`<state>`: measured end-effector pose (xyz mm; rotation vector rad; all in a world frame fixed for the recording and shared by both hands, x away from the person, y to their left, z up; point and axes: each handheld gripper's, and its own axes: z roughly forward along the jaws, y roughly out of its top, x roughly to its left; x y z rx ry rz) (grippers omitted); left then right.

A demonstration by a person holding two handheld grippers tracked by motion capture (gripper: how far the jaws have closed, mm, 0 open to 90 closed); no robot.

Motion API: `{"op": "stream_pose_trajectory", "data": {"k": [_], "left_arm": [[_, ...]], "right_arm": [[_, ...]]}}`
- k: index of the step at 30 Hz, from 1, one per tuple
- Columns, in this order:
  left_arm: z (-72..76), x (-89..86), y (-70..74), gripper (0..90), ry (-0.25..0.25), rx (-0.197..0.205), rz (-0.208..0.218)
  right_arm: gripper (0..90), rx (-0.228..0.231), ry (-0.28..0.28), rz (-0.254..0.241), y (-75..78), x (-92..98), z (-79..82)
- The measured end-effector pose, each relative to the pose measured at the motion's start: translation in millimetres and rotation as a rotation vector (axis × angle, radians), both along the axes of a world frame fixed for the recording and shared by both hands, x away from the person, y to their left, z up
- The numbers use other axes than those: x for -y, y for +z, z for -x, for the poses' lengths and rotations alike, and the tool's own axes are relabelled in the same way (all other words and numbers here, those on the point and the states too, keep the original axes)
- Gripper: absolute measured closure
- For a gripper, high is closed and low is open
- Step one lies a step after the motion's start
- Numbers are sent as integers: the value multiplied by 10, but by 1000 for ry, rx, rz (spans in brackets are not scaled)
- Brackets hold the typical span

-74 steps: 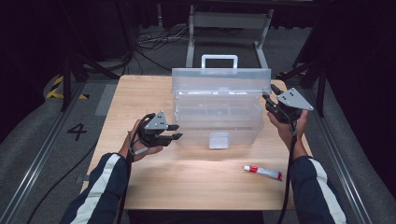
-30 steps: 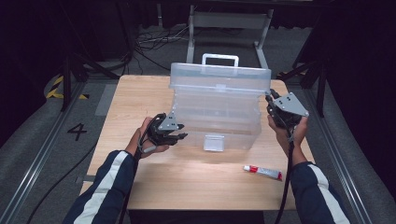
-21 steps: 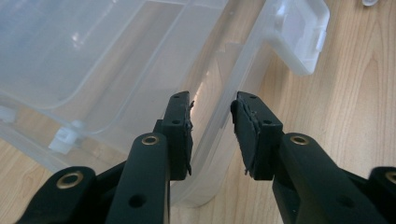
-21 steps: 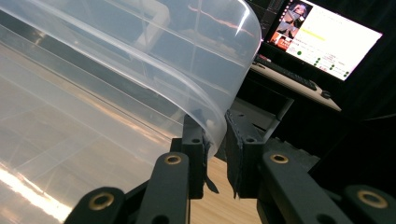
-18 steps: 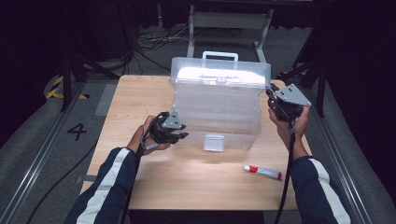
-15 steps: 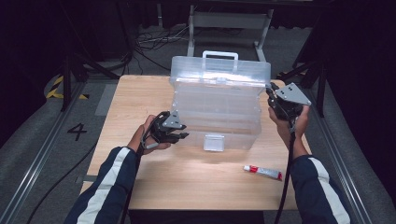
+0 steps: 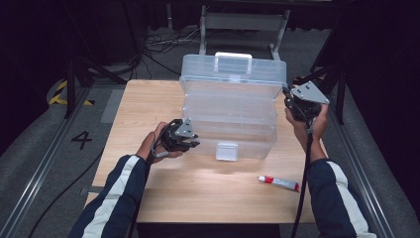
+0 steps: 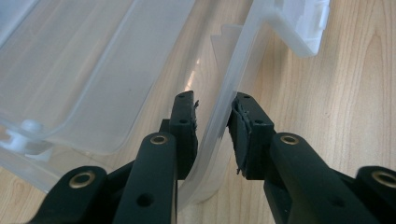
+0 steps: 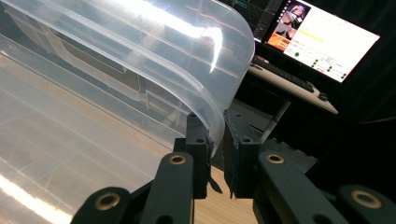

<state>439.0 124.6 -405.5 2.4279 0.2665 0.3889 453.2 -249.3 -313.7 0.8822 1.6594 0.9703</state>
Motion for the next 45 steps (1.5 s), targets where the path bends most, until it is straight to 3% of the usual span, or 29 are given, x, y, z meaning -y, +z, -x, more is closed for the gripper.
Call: {"op": "stream_pose_trajectory", "data": {"k": [14,25,45], "left_arm": [[-34,-16,-3,748,-44,-3,3],[-31,-26,-11,750,-46,3,8],[-28,-50,-25,752,-49,16,19]], "right_arm": [[822,-20,-4,-16,75,8,-125],[831,-23,-13,-30,106,3,-215],[842,-28,-26,-9,154,-41,-347]]}}
